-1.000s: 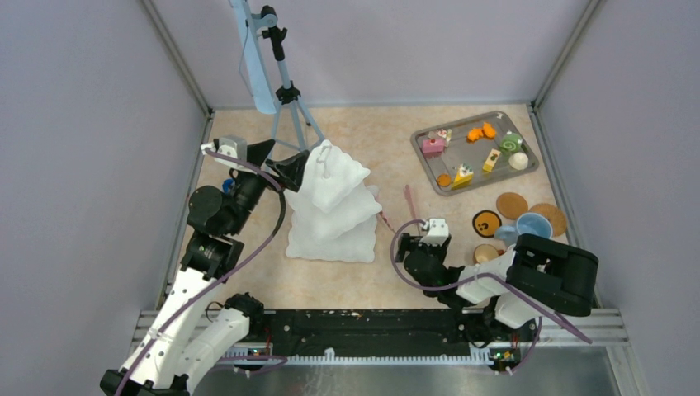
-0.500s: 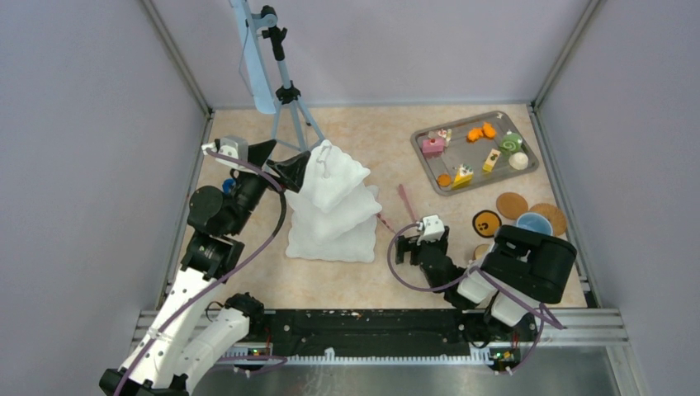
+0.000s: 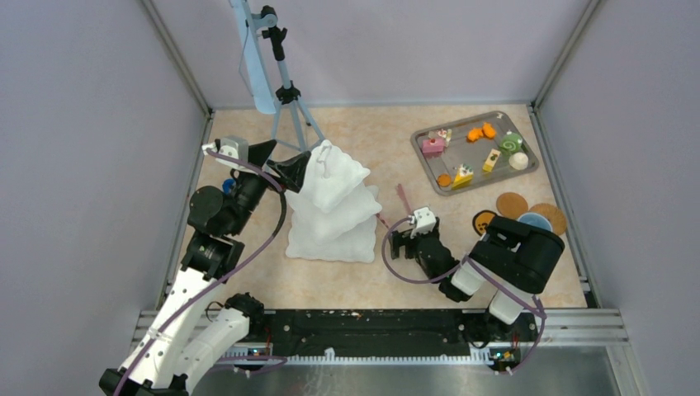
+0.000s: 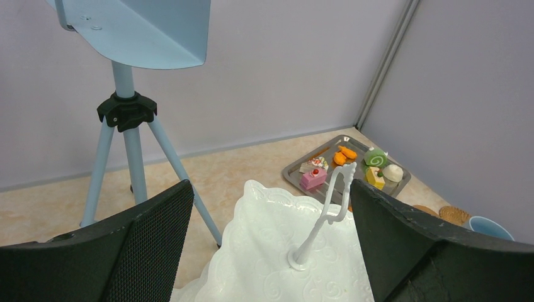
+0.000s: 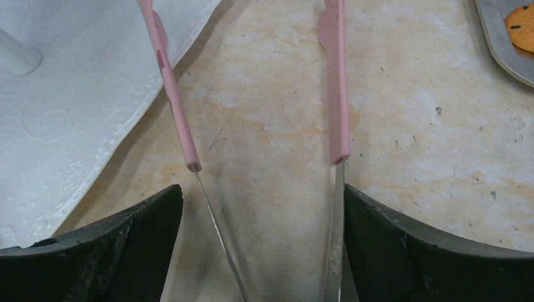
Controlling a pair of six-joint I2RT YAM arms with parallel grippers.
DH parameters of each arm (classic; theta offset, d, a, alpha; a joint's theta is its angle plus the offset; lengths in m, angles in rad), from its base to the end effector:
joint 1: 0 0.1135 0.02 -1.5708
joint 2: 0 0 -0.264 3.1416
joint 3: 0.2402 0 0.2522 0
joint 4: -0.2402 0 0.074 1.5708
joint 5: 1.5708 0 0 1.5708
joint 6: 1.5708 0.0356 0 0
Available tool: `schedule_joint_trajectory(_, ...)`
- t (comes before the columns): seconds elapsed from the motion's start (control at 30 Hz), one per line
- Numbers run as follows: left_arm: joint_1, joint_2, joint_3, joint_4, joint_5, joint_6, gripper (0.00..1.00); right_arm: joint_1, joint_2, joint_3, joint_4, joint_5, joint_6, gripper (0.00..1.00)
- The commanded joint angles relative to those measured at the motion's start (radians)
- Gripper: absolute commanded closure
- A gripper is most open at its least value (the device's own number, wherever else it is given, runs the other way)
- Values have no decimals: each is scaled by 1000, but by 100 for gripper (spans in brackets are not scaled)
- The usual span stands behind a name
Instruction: Serve the afternoon tea
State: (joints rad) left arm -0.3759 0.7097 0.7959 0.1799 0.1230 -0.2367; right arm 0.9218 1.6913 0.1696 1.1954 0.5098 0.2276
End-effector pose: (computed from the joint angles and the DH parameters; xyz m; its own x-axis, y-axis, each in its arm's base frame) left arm 0.1510 -0.0643 0.3951 0.1265 -0.3001 -0.9455 0.5186 0.8325 -0.1949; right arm 0.1487 0.1673 0.1002 -0.2826 -0.0466 -0.9581 -0.3616 0.9303 0.0613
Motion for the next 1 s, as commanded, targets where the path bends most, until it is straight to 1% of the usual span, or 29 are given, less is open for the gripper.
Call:
schedule_joint_trajectory(0.0,-6,-1,2,46,1,4,1,-6,23,37,-103,-41,-9,13)
schedule_joint_trajectory(0.13,-5,1,0,46,0,4,1,-5,4,33,-121,-5,16,25)
schedule_joint_trajectory(0.23,-6,2,1,45,0,5,1,-6,-52,24,-148,2,43,34)
schedule_joint_trajectory(0.37,-5,1,2,45,-3,6,1,-5,-191,41,-286,30,91,40)
schedule_joint_trajectory(0.47,-6,1,1,45,-5,8,1,-5,-335,65,-423,21,116,40)
schedule_joint_trajectory(0.6,-6,-3,3,43,-10,11,1,-5,-564,107,-717,67,188,44)
schedule_joint_trajectory(0.67,-5,-7,2,44,-13,13,1,-8,-704,124,-861,94,229,46)
schedule_joint_trajectory(0.73,-6,-9,2,43,-14,15,1,-21,-800,176,-1055,98,281,47)
schedule_joint_trajectory(0.77,-6,-9,2,43,-16,16,1,-33,-839,228,-1178,94,306,47)
schedule_joint_trajectory(0.87,-6,-13,3,42,-16,16,1,-97,-899,387,-1513,79,370,49)
schedule_joint_trajectory(0.97,-5,-22,3,42,-12,12,1,-182,-893,549,-1731,46,356,49)
